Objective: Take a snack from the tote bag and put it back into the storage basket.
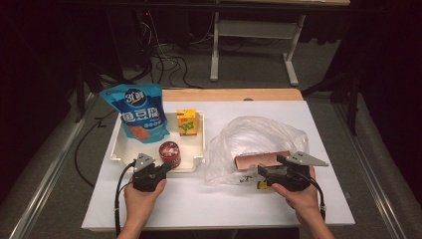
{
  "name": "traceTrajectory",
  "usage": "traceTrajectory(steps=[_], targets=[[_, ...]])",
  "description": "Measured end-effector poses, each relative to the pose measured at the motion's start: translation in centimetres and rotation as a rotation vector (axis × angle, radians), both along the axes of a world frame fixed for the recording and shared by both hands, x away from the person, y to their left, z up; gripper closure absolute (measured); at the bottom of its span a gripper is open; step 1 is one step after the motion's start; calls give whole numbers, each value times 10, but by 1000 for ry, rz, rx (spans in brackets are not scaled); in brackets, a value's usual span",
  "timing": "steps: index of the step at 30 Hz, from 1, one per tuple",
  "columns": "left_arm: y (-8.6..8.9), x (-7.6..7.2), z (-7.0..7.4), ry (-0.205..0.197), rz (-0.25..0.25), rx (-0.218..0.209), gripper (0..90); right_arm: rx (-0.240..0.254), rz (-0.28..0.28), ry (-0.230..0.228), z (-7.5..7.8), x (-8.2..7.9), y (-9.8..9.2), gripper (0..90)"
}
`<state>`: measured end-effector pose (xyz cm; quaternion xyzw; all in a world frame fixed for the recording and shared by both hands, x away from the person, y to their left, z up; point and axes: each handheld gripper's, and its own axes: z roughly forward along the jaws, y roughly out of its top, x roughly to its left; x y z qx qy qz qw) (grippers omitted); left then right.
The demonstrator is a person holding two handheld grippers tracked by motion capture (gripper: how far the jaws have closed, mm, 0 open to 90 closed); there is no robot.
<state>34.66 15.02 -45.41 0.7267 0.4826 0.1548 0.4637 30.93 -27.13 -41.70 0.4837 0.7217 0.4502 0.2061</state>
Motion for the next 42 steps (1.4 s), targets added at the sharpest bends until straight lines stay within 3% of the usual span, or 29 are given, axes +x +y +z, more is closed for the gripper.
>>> traceTrajectory(steps=[4,17,26,29,31,34,37,40,42], targets=[[5,6,-4,7,37,-9,900,1,-4,1,-1,1,0,160],[31,17,2,-15,160,-26,900,-3,-3,5,-2,1,0,162],[33,21,3,-20,199,5,900,-9,-10,6,-4,2,1,167],[25,10,2,-9,175,-16,900,-5,-15,6,-3,1,0,168],[14,2,1,-8,142,0,900,-2,-16,5,-3,1,0,168],[-6,3,0,-6,106,-19,900,-5,-14,5,-3,1,1,168],[-27,11,-4,-2,89,-4,900,-8,-13,1,-3,1,2,168],[-38,19,-7,-21,148,3,900,-12,-8,-1,-3,0,3,168],[-43,22,-5,-83,206,44,900,-11,-11,2,-3,-1,5,168]])
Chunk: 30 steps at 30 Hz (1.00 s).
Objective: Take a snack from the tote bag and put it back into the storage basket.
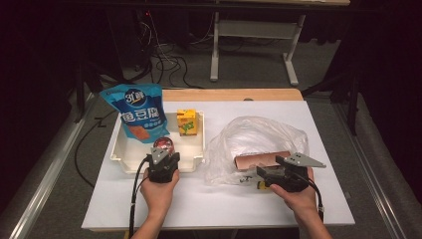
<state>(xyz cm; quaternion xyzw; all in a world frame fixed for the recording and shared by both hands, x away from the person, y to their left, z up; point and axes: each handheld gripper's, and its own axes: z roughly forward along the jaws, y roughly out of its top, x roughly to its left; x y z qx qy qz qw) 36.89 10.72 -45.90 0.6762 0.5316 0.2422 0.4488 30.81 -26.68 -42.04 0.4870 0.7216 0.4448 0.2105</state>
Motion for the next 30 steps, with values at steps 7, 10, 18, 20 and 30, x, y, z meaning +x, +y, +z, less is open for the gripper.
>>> traceTrajectory(steps=[7,10,18,20,30], targets=[[6,4,-1,4,41,-11,900,-3,8,5,-1,0,1,169],[14,3,-2,16,56,-21,900,-3,8,6,-2,1,1,169],[36,10,-3,37,92,-62,900,-4,8,6,-2,0,1,169],[40,13,-4,42,78,-83,900,-4,6,7,-2,1,1,169],[35,31,0,42,88,-56,900,-5,6,13,-4,1,3,169]])
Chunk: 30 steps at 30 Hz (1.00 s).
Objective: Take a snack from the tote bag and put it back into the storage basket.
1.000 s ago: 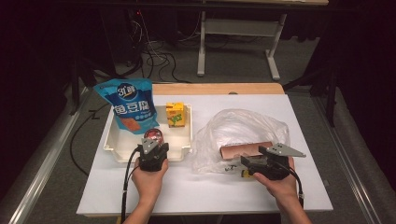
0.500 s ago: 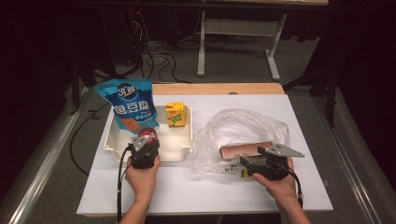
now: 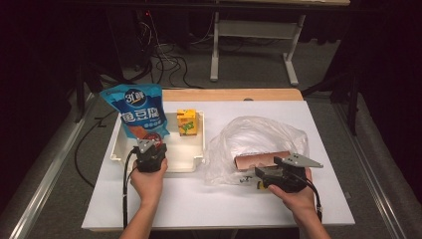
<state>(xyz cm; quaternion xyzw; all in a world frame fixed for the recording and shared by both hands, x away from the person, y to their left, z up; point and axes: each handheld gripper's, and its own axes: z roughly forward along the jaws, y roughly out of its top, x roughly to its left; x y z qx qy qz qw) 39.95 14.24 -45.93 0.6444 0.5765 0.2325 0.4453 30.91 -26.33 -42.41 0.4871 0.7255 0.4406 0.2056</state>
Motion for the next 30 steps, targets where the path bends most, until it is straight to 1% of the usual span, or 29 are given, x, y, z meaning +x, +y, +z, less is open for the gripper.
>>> traceTrajectory(steps=[1,3,6,9,14,18,22,23,25,27,30], targets=[[0,1,1,1,7,8,900,-2,2,0,0,0,0,169],[2,3,1,1,28,4,900,-2,1,1,0,0,0,170],[5,4,1,4,42,3,900,-1,0,2,0,0,-1,171],[6,4,1,3,43,10,900,-4,2,0,-1,1,-2,171],[6,6,1,1,41,3,900,-5,3,0,-1,0,-1,171],[1,12,2,7,43,8,900,-5,4,1,-1,0,0,172],[-4,20,1,2,52,26,900,-9,7,3,-2,1,0,172],[-4,23,2,3,58,25,900,-7,7,4,-2,1,0,172],[-3,24,4,-1,82,20,900,-11,6,6,-2,1,0,172],[-3,23,4,-8,110,27,900,-14,7,3,-2,1,-1,172],[2,22,3,-13,132,39,900,-10,4,5,-2,1,-1,172]])
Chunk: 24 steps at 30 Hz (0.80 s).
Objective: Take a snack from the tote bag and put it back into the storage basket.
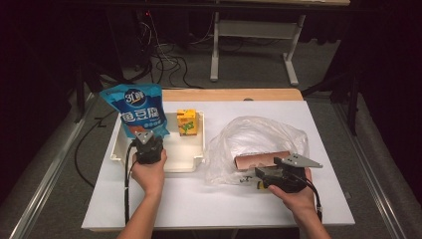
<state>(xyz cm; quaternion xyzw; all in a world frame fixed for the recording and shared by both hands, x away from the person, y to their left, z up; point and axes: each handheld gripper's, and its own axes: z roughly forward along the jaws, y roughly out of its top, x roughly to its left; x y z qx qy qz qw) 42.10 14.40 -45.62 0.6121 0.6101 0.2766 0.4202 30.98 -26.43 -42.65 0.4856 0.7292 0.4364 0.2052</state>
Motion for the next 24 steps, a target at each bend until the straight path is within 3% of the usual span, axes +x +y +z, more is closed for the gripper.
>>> traceTrajectory(steps=[5,12,15,19,21,24], targets=[[13,0,-1,5,38,-19,900,-3,4,-2,0,0,1,172],[28,0,-3,7,95,-10,900,-10,8,-2,-1,0,2,173],[32,-2,-6,12,89,-17,900,-6,7,2,-1,0,4,173],[32,-18,-7,-2,70,-12,875,-8,8,2,-1,0,3,173],[31,-31,-7,-10,86,-35,874,-2,2,2,0,0,2,173],[33,-43,-6,-14,116,-35,900,1,-3,1,0,0,0,173]])
